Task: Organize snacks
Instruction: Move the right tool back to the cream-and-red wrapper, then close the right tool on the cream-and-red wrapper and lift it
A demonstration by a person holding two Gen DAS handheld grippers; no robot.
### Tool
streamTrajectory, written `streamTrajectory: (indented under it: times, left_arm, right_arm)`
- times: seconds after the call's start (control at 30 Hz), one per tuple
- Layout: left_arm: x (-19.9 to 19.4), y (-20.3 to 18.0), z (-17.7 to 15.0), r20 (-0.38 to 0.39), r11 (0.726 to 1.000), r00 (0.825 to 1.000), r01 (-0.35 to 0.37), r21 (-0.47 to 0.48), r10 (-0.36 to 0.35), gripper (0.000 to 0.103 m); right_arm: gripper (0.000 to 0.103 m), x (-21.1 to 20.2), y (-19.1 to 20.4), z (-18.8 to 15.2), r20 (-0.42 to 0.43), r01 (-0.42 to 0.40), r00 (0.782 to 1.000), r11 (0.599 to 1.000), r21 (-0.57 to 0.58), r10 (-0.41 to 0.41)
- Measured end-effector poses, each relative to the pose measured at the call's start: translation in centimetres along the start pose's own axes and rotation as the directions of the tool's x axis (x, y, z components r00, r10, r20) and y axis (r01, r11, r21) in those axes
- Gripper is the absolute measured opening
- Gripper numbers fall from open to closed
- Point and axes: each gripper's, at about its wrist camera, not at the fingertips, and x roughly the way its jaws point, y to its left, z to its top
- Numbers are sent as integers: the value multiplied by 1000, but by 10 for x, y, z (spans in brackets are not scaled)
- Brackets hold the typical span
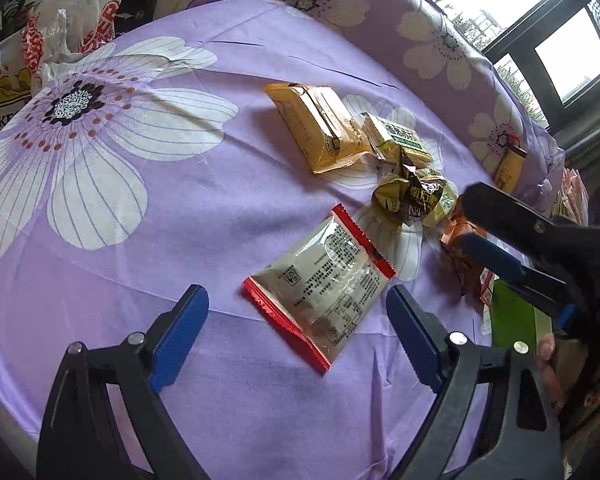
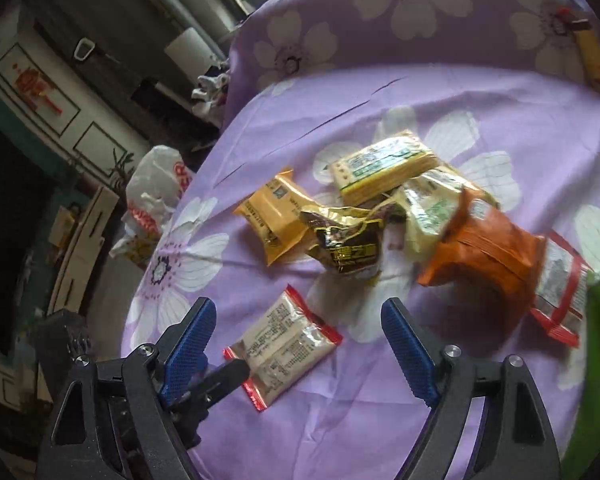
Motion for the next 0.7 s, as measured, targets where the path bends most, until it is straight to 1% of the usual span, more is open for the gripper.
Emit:
streamTrajectory:
  times: [0.03,0.1,0.13,0.17,0.23,0.37,0.43,0.5,0.6,0.67,0.7]
  left_arm:
    - [2,1,0,-9,1000,1000,-1,-4,1,87]
    - [4,2,-1,-15,1000,1000,-4,-16,4,86]
    - [4,2,-1,-12,1000,1000,2,-19,-2,85]
    - [4,1,-1,-12,1000,1000,16,-23,-16,85]
    - [6,-1,-3,-25,998,999,45,-33,-46,83]
    - [8,-7,-5,-19,1000,1000,18,-4,-18,78]
    - [10,-6,-6,-13,1000,1000,18,-7,-19,76]
    - [10,-6,-6,-1,1000,1000,12,-7,-12,72]
    - [12,-10,-4,3,1000,1000,-8,19,7,66]
    - [12,-10,-4,9,999,1000,-20,29,19,56]
    - [14,-10,-4,8,999,1000,-19,34,19,54]
  right_arm:
    - [81,13,1,4,-32,-22,999,1000,4,22]
    - [80,36,0,3,-87,-45,995,999,16,46]
    - [78,46,-1,1,-109,-47,993,999,23,49]
    - [74,53,-3,-1,-129,-41,991,999,28,44]
    - [70,63,-8,-3,-148,-33,988,999,28,37]
    - [70,70,-19,-7,-157,-80,983,994,71,90]
    - [70,67,-19,-9,-155,-97,982,994,57,105]
    - [70,68,-18,-9,-177,-128,975,990,56,136]
    - [70,68,-18,-13,-197,-169,964,983,64,179]
    - [70,66,-18,-18,-209,-195,955,977,84,209]
    - [70,65,-18,-20,-209,-199,954,976,92,215]
